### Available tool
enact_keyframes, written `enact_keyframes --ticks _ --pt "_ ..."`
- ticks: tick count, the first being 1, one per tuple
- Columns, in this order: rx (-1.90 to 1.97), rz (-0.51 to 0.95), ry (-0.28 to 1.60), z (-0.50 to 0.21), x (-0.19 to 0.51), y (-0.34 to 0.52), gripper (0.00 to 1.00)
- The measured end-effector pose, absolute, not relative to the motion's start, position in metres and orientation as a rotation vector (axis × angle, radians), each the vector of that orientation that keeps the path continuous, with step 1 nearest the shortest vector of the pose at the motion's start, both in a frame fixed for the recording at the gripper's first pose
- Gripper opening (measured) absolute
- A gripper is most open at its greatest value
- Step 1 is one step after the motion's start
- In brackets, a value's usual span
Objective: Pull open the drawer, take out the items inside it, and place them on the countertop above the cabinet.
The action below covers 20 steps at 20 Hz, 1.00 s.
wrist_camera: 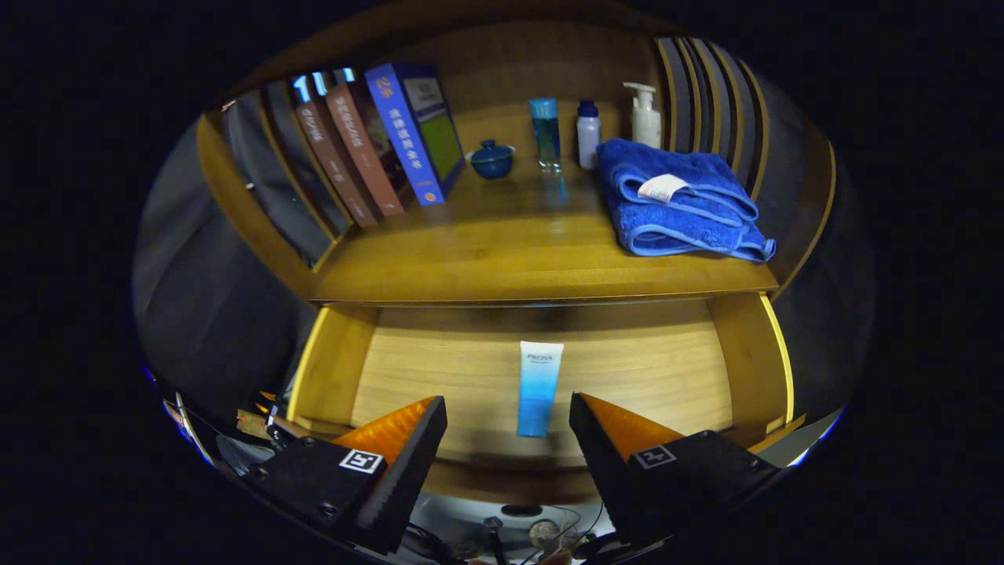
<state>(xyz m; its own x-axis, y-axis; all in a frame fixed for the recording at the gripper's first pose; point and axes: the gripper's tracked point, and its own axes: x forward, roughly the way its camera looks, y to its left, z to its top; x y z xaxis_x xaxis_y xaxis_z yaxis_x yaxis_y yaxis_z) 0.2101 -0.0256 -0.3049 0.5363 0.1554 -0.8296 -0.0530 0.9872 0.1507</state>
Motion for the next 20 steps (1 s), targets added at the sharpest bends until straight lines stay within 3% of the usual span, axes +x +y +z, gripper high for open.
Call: enact_keyframes --ticks 4,11,18,20 --pt "0.065 0.043 1.068 -0.335 0.227 -0.041 0.99" --pt "-0.065 0.025 1.243 -0.388 0.222 -0.041 0.99" --pt "-0.076 0.006 1.372 -0.420 0.213 -0.028 0.83" --pt "-0.081 0.003 1.400 -0.425 0.211 -0.029 0.69"
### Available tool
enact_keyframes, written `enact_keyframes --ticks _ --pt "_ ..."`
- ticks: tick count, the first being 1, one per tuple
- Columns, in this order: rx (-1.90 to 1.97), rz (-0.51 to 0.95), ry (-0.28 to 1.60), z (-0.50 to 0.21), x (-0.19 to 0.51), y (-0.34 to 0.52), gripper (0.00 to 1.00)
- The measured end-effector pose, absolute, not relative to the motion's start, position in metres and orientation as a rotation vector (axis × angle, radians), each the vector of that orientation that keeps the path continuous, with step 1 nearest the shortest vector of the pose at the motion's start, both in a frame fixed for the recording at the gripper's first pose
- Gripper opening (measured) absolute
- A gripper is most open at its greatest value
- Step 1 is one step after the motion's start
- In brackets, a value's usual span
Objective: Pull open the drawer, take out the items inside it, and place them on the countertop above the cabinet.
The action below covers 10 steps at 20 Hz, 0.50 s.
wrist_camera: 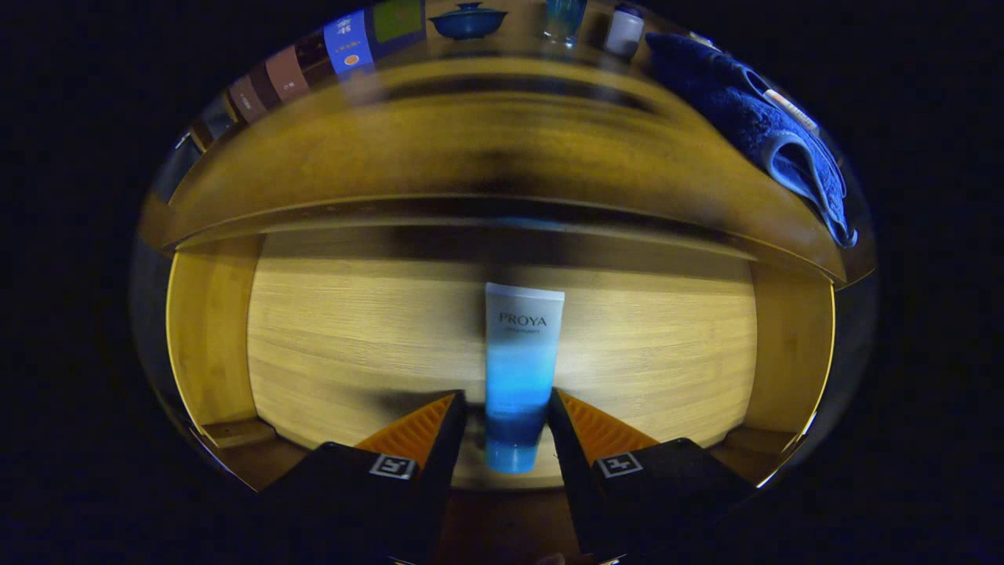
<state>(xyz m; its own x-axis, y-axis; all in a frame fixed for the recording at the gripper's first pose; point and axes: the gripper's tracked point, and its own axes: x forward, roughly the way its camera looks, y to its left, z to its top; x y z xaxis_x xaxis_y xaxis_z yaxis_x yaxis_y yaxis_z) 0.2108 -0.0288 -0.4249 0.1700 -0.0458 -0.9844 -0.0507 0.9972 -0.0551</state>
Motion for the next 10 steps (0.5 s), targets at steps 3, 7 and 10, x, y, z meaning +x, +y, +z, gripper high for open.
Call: enact_keyframes --ticks 3,7,10 --pt "-0.058 0.025 1.390 -0.424 0.211 -0.026 0.49" --pt "-0.015 0.084 1.371 -0.405 0.195 -0.013 0.31" --pt "-0.012 0.138 1.341 -0.370 0.188 -0.002 0.31"
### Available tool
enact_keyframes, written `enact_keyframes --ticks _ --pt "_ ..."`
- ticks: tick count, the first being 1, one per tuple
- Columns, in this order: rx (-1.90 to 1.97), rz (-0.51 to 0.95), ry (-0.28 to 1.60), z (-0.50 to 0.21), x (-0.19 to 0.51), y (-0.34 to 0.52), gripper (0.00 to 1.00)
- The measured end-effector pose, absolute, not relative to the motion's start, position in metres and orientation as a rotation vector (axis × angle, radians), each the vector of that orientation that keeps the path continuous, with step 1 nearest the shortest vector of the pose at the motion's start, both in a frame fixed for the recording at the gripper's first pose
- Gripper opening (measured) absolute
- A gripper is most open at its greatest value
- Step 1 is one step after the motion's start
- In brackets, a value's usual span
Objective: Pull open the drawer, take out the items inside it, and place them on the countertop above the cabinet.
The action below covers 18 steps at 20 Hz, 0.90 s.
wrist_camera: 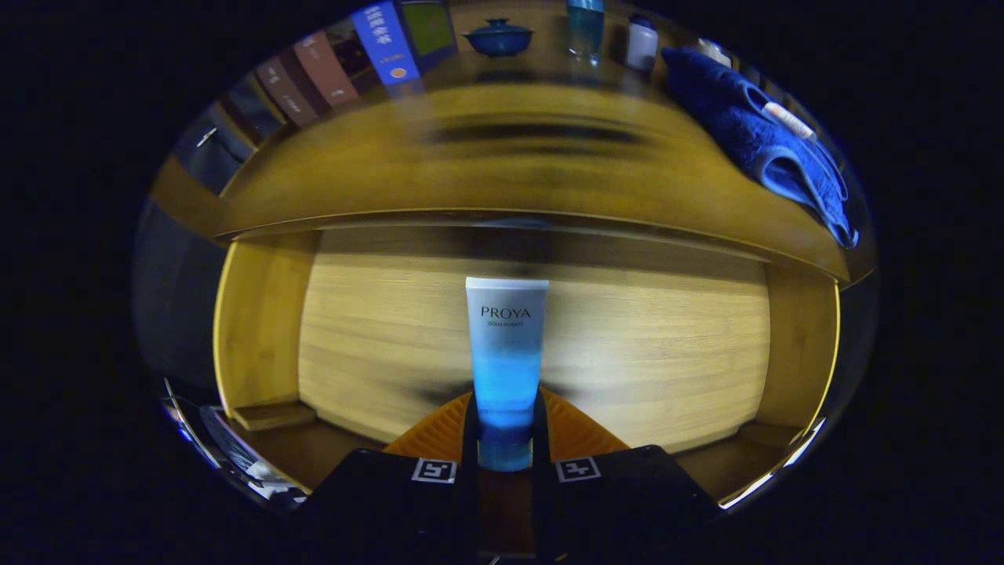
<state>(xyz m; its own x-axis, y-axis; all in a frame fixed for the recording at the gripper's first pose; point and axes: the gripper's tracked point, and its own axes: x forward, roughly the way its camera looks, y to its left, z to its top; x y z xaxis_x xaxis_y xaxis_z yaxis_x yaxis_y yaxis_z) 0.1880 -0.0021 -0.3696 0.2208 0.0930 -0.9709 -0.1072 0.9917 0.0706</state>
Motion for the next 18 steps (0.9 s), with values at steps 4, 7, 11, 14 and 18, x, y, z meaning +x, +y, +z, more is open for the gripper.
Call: enact_keyframes --ticks 4,7,11,14,18 --pt "0.036 0.212 1.324 -0.323 0.175 0.012 0.31" --pt "0.016 0.246 1.286 -0.287 0.179 0.015 0.31" --pt "-0.014 0.217 1.225 -0.258 0.208 0.011 0.31" --pt "-0.026 0.185 1.193 -0.251 0.241 0.010 0.31" --pt "-0.039 0.141 1.183 -0.263 0.276 0.005 0.31"
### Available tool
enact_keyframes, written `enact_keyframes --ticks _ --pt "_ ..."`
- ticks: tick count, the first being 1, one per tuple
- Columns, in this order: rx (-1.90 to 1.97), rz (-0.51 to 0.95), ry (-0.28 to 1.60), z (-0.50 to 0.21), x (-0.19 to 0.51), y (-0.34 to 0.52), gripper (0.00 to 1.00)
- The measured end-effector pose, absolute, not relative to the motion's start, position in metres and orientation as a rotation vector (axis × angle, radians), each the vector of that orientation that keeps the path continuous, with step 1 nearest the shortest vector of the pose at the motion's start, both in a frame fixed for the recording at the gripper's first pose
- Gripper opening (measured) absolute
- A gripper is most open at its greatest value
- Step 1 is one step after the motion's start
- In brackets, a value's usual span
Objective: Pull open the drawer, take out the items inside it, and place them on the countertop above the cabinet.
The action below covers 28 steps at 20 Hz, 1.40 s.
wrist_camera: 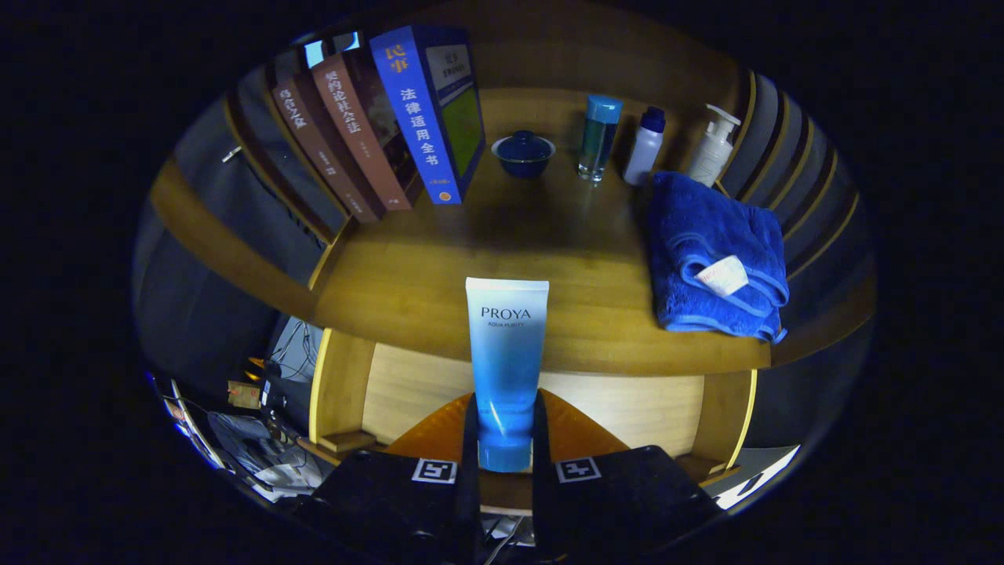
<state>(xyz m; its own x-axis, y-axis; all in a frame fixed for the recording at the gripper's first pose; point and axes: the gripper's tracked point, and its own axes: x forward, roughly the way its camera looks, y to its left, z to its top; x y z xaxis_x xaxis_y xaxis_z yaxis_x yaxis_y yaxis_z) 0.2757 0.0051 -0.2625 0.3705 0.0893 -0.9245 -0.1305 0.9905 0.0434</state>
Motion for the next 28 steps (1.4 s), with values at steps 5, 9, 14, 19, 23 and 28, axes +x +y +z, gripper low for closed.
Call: enact_keyframes --ticks 5,9,14,19,23,28 --pt "-0.043 0.077 1.234 -0.293 0.303 -0.002 0.31" --pt "-0.061 0.058 1.259 -0.301 0.318 -0.005 0.31" --pt "-0.074 0.041 1.280 -0.307 0.334 -0.006 0.31" --pt "-0.071 0.013 1.255 -0.311 0.357 -0.005 0.40" --pt "-0.034 0.005 1.186 -0.304 0.365 -0.007 0.60" --pt "0.028 0.062 1.023 -0.263 0.352 0.000 0.94"
